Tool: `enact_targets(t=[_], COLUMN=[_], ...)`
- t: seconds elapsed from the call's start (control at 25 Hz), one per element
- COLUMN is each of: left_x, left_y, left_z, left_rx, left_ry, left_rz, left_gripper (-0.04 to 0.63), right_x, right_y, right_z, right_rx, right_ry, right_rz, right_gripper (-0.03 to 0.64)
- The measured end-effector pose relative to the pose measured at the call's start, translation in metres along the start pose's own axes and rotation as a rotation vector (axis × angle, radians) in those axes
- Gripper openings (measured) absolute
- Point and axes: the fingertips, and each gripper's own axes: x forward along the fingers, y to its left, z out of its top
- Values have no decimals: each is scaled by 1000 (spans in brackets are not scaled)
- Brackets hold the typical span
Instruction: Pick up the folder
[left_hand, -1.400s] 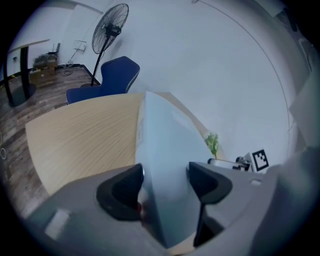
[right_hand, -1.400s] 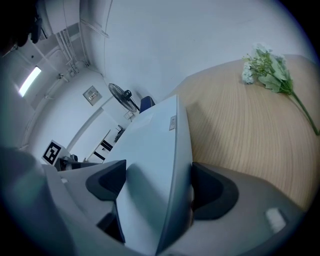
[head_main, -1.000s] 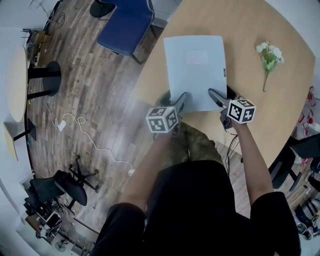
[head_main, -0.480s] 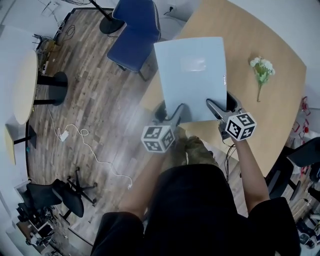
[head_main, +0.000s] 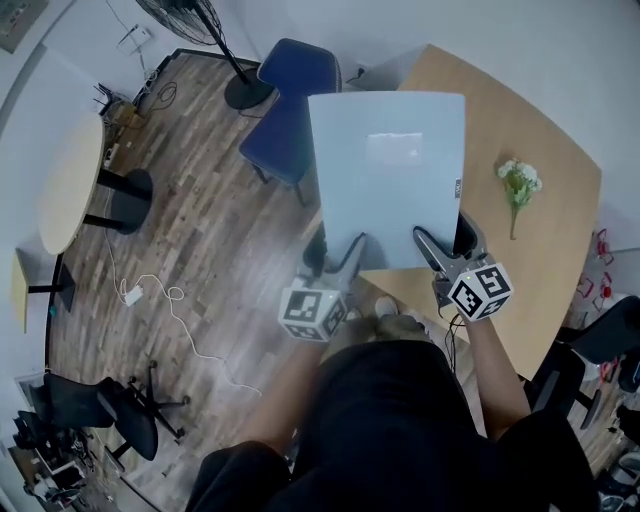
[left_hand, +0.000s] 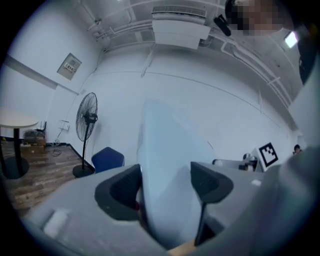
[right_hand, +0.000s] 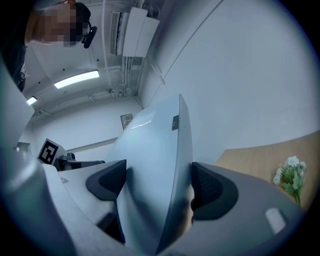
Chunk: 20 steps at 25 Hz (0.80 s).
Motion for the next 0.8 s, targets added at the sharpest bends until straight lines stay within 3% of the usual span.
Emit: enact_targets(t=[0.24, 0.48, 0.8], left_x=[-24, -21, -11], left_y=[-9, -31, -72], left_z=[40, 59, 72], left_rx=[26, 44, 136], left_ry=[-99, -182, -227], left_rz=[-69, -170, -324], left_gripper=[324, 325, 325], right_x=[-18, -43, -92], right_y=[37, 44, 38], right_z=[39, 61, 78], right_rx=[-111, -192, -196], right_ry=[-99, -159, -215], right_rz=[-34, -98, -233], right_gripper=[407, 407, 405])
